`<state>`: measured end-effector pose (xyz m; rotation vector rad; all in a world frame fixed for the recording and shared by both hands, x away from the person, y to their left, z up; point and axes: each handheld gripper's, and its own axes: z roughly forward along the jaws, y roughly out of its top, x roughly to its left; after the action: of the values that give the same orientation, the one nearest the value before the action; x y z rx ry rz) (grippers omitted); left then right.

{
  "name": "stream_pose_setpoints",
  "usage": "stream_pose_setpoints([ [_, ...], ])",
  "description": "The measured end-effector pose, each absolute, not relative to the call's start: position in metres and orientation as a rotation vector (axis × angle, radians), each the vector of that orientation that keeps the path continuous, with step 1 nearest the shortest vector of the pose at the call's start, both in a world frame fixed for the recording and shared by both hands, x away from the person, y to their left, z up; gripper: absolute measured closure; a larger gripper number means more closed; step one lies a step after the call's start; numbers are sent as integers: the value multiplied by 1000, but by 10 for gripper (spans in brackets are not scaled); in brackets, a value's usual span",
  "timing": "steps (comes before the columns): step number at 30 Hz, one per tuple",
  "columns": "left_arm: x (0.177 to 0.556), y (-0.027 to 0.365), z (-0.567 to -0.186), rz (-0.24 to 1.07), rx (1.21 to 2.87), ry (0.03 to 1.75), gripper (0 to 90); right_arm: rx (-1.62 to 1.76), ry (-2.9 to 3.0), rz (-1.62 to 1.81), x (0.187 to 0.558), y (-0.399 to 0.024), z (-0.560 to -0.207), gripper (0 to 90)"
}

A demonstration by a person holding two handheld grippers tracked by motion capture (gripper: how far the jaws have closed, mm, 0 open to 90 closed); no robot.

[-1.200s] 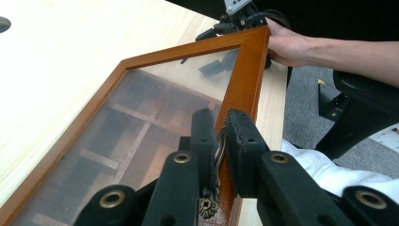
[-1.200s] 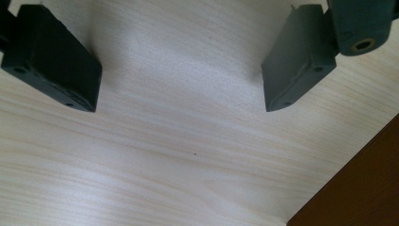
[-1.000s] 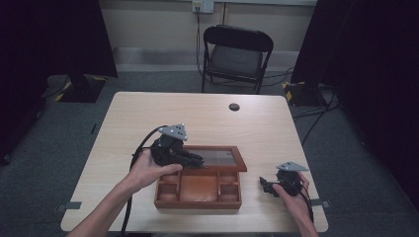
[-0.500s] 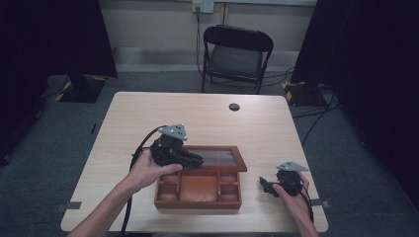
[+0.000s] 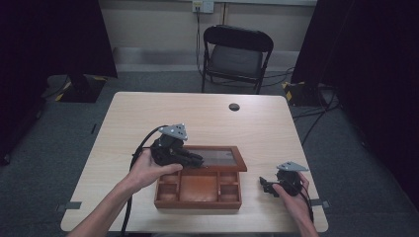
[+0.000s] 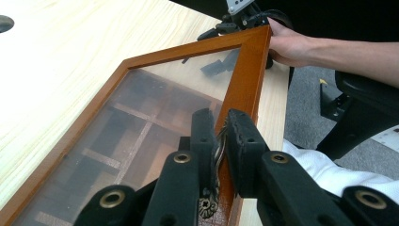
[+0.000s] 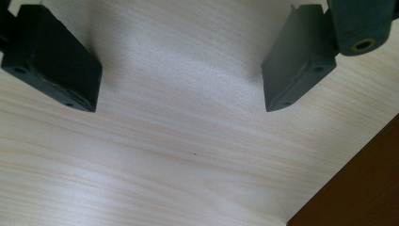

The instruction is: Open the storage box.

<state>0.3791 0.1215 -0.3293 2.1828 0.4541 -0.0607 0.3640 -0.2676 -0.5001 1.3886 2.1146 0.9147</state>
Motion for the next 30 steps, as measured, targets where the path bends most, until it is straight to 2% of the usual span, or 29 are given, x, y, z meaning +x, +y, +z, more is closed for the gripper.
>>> stream_pose_setpoints([
  [30,381,121,-327,-61,2179,456,816,1389,2115,915,364,-268,-500,118],
])
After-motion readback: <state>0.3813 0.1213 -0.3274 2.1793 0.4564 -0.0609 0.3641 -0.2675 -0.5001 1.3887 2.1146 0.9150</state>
